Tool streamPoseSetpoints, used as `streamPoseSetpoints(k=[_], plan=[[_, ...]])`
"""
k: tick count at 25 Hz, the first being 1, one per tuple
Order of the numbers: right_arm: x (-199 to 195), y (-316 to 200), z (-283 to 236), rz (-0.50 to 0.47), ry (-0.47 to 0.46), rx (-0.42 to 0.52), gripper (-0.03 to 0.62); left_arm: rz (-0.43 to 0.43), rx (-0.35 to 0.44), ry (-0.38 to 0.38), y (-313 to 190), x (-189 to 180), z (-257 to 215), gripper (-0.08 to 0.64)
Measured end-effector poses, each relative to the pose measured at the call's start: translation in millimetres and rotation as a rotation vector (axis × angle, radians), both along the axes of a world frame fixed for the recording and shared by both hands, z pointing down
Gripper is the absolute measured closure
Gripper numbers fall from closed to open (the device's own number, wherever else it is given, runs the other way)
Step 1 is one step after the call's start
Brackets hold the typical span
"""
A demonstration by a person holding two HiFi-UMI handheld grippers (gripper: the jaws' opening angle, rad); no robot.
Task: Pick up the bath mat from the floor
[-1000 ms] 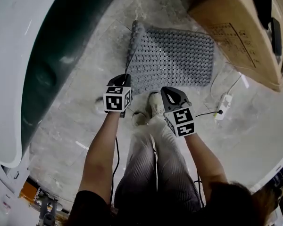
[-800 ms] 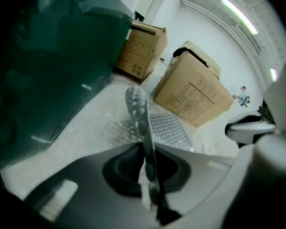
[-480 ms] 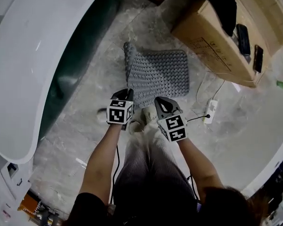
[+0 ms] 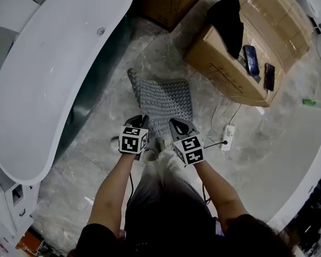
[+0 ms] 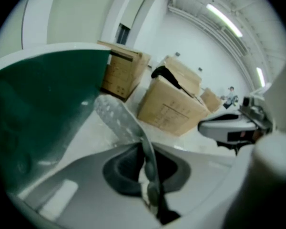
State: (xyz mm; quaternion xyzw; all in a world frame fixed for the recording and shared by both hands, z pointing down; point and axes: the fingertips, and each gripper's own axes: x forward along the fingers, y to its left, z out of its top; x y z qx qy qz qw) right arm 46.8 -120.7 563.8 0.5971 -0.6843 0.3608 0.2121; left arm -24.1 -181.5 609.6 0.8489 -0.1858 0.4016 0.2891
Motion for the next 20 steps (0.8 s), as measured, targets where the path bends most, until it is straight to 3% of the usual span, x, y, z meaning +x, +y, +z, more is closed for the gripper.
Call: streamPoseSetpoints(k=[11, 20], plan=[[24, -16, -84, 0.02, 0.017, 0.076, 0.594, 0.031, 0.089, 0.06, -1, 4, -107, 0.545], [7, -12, -144, 0.012, -0.004, 0.111, 0.594, 0.021, 0.146, 0.144, -11, -17, -195, 0.545]])
